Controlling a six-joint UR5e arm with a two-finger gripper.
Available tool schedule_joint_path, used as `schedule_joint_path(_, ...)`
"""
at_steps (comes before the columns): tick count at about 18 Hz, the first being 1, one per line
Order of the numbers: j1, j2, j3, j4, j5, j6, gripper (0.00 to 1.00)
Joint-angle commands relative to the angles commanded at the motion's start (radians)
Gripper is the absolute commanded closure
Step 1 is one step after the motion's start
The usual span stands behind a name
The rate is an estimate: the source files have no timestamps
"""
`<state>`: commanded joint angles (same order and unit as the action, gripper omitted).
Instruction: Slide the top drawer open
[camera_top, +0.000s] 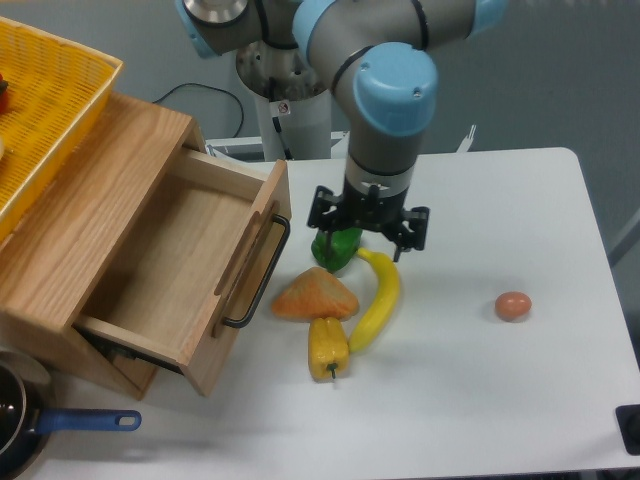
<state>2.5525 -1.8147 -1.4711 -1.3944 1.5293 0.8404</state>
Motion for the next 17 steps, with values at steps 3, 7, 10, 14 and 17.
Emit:
schedule_joint_path(3, 0.009, -0.017, 0.000, 0.005, 0.032, 0.074, 0.00)
schedule_joint_path(7, 0.014, -0.057, 0.000, 0.006, 0.066, 0.101, 0.00)
schedule_joint_path(10, 0.023, -0.075, 0.002, 0.008, 0.065, 0.106, 0.00)
schedule_joint_path(14, 0.034, -0.095, 0.000, 0.043, 0.058, 0.106, 0.00)
schedule_joint_path(17, 0.043, -0.107, -0.002, 0.067, 0.058, 0.106, 0.00)
